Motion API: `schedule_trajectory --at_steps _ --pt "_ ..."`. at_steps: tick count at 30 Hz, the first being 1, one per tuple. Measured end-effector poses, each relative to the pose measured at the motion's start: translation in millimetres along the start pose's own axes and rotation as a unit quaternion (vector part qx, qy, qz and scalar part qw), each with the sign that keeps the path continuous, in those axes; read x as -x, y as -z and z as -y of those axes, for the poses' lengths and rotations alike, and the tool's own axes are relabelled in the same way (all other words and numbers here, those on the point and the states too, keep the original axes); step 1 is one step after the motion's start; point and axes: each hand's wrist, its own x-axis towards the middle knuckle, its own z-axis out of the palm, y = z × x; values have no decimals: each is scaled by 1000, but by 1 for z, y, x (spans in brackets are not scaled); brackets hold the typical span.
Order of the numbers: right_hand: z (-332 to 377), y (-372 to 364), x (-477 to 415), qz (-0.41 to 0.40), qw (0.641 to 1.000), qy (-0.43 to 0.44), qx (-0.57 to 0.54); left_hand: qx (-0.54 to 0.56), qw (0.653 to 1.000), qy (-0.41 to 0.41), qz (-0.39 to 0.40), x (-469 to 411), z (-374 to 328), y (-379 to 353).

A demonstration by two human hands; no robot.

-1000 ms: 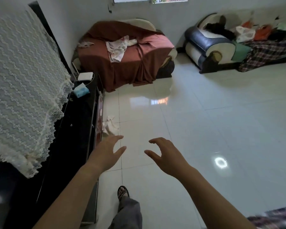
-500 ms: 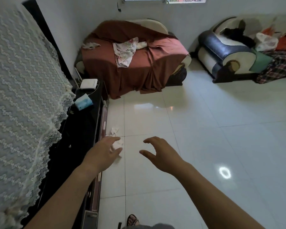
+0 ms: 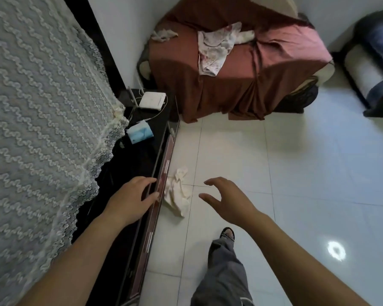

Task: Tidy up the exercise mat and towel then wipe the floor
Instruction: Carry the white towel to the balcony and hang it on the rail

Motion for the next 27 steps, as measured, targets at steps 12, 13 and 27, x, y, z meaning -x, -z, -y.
schedule_trajectory --at_steps 12,13,27 --pt "-92 34 -250 105 994 18 16 94 990 101 -8 -246 -15 -21" --pt "-101 27 -267 109 994 16 19 102 989 107 -6 -263 -9 -30" --pt "-271 -262 -421 98 994 -55 -6 87 987 104 82 -433 185 -306"
